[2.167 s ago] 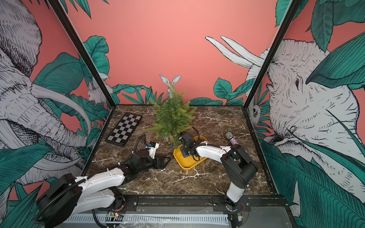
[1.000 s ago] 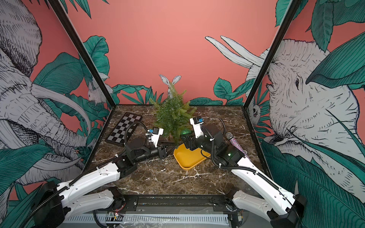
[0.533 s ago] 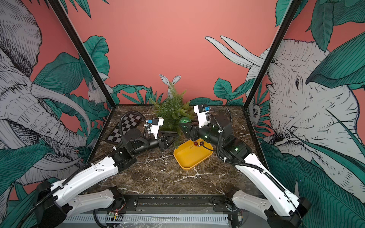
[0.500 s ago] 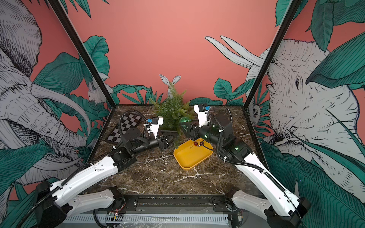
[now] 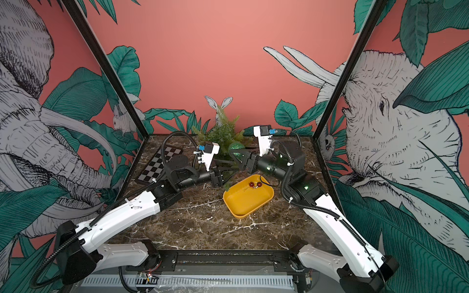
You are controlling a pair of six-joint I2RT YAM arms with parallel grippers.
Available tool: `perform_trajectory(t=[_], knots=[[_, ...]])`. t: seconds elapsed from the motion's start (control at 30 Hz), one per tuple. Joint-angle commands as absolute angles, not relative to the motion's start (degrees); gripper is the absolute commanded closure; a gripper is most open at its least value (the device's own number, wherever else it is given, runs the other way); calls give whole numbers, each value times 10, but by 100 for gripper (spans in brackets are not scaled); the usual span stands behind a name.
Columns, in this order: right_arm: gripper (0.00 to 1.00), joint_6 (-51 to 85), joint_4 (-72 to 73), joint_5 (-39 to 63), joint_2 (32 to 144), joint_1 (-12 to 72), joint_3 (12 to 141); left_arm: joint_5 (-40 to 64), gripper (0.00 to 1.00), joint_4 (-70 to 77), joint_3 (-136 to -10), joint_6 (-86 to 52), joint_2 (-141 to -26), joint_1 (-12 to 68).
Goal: Decorate the small christmas tree with ornaments
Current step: Hang an ornament on the christmas tree.
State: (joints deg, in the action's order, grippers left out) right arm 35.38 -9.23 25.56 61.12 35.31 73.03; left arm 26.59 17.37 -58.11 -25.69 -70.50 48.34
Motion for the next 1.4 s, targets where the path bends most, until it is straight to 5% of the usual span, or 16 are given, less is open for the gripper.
perform_trajectory(t=[0.0, 1.0, 1.37], knots=[[38, 393, -28, 299, 599, 349, 729, 300, 32, 229, -601, -258, -699, 482], [38, 475, 50, 394, 589, 332, 684, 337, 17, 270, -553, -272, -650, 430], [38, 491, 73, 404, 595, 331, 673, 403, 36, 317, -556, -299, -674, 428]])
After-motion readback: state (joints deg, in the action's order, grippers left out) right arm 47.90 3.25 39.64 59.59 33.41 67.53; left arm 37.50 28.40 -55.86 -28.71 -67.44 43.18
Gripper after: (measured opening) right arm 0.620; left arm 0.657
